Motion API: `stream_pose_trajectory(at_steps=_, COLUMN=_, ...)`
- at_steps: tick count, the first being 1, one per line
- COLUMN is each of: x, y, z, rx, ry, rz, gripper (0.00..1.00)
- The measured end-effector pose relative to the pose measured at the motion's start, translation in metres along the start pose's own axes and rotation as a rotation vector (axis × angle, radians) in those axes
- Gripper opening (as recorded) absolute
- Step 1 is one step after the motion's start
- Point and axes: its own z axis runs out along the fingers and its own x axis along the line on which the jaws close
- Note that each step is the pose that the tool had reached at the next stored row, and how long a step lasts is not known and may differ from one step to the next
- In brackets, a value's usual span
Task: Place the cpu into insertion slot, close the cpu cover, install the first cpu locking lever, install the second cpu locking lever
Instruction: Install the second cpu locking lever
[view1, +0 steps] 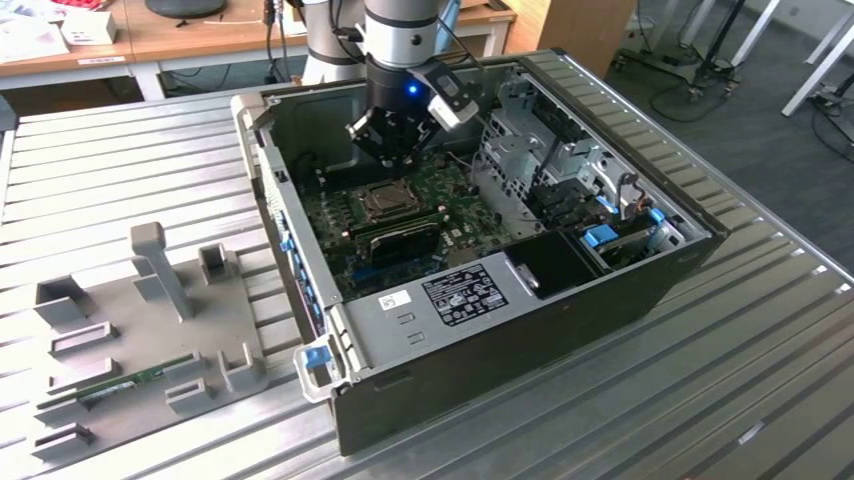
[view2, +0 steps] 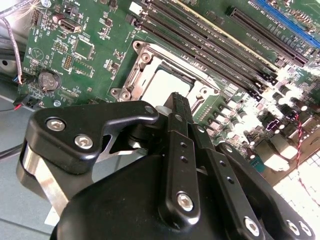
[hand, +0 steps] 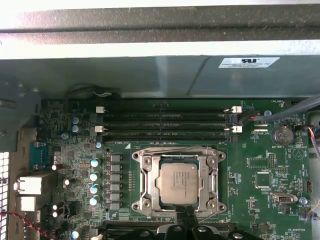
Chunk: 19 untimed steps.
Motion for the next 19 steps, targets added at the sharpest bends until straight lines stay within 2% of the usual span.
stream_pose_trajectory(at_steps=19, x=0.0, y=-0.0051, z=-0.0002, rx=0.0001, ry=0.0, rz=0.0, gripper=0.1)
